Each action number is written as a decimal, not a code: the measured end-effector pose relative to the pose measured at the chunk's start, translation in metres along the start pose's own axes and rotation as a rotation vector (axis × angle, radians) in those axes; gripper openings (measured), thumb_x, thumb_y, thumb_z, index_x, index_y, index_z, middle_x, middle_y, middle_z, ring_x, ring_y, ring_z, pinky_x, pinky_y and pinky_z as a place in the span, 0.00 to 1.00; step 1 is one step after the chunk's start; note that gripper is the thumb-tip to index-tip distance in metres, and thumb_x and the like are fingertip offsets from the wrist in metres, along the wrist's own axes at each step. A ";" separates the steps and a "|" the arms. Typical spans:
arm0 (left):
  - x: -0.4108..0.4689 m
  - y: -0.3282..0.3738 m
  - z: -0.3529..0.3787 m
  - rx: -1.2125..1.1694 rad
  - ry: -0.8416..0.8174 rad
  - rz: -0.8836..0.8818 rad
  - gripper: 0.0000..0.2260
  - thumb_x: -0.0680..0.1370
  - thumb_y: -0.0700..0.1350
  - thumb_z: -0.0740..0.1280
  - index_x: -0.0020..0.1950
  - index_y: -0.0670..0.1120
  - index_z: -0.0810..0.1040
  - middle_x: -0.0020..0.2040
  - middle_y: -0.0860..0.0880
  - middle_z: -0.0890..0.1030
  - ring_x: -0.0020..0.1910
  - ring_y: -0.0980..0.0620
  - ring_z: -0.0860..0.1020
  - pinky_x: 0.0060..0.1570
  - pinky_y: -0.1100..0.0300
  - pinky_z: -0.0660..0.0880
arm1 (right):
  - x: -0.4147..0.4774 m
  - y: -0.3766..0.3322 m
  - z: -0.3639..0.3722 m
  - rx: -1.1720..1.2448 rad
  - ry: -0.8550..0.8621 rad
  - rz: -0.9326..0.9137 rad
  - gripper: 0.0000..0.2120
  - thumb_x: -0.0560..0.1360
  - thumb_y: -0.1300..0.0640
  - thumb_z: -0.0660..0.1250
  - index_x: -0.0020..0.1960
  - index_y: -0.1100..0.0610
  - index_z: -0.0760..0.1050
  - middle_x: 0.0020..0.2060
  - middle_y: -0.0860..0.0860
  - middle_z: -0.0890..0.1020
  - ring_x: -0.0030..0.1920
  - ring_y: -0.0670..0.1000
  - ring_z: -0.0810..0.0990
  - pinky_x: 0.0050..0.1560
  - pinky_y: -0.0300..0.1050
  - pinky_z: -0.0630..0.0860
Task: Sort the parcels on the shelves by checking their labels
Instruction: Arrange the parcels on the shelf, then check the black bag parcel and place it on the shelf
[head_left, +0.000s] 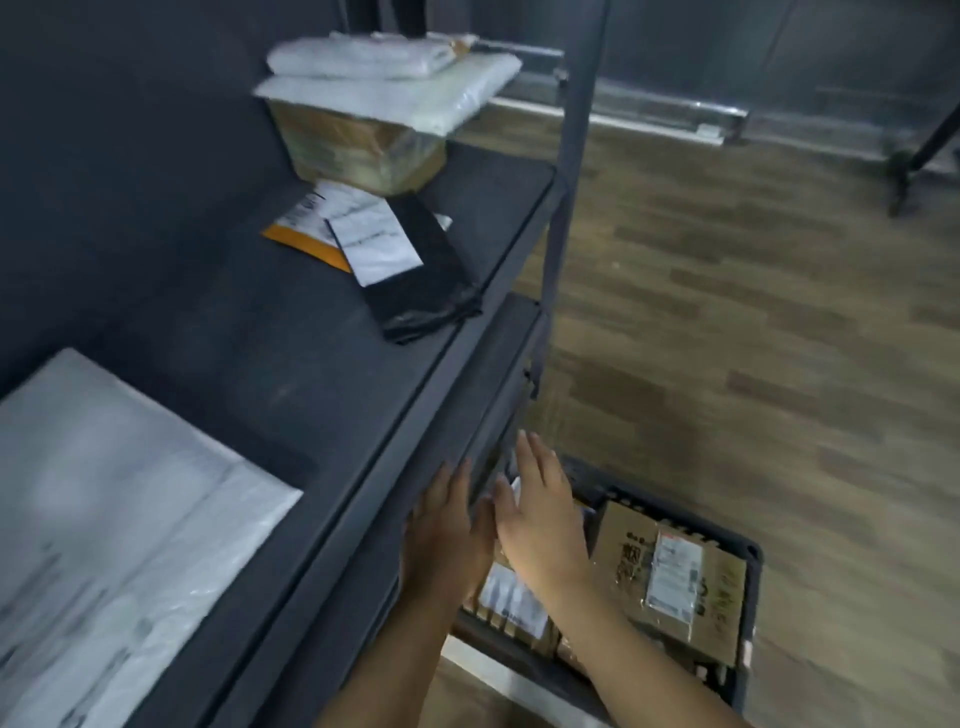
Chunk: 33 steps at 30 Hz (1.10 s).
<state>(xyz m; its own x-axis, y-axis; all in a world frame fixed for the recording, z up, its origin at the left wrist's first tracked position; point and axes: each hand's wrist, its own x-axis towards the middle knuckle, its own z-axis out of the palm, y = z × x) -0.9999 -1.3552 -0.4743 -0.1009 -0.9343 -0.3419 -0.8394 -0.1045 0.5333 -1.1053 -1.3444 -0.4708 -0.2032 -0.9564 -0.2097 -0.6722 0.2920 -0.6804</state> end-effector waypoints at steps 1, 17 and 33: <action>-0.013 0.005 -0.016 -0.031 0.003 -0.014 0.26 0.81 0.59 0.49 0.78 0.55 0.52 0.79 0.54 0.52 0.77 0.53 0.54 0.74 0.50 0.55 | -0.006 -0.015 -0.008 0.002 -0.010 -0.012 0.27 0.82 0.48 0.51 0.78 0.51 0.49 0.77 0.45 0.52 0.77 0.47 0.49 0.76 0.49 0.54; -0.153 0.084 -0.286 0.039 0.395 0.010 0.26 0.82 0.53 0.53 0.78 0.46 0.54 0.78 0.47 0.57 0.76 0.48 0.57 0.72 0.51 0.60 | -0.086 -0.215 -0.171 -0.087 0.003 -0.304 0.27 0.81 0.48 0.52 0.78 0.54 0.51 0.77 0.48 0.52 0.75 0.51 0.56 0.68 0.53 0.62; -0.045 0.073 -0.277 0.074 0.195 -0.029 0.24 0.81 0.55 0.52 0.77 0.48 0.57 0.78 0.48 0.55 0.76 0.45 0.56 0.72 0.48 0.57 | -0.006 -0.196 -0.146 -0.163 -0.054 -0.158 0.23 0.81 0.47 0.53 0.76 0.46 0.57 0.76 0.46 0.55 0.75 0.51 0.56 0.70 0.55 0.62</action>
<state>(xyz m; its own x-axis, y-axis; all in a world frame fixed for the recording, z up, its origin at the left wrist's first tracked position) -0.9092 -1.4152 -0.2059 0.0232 -0.9802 -0.1968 -0.8780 -0.1141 0.4649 -1.0763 -1.3966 -0.2342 -0.0505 -0.9874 -0.1497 -0.7999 0.1298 -0.5860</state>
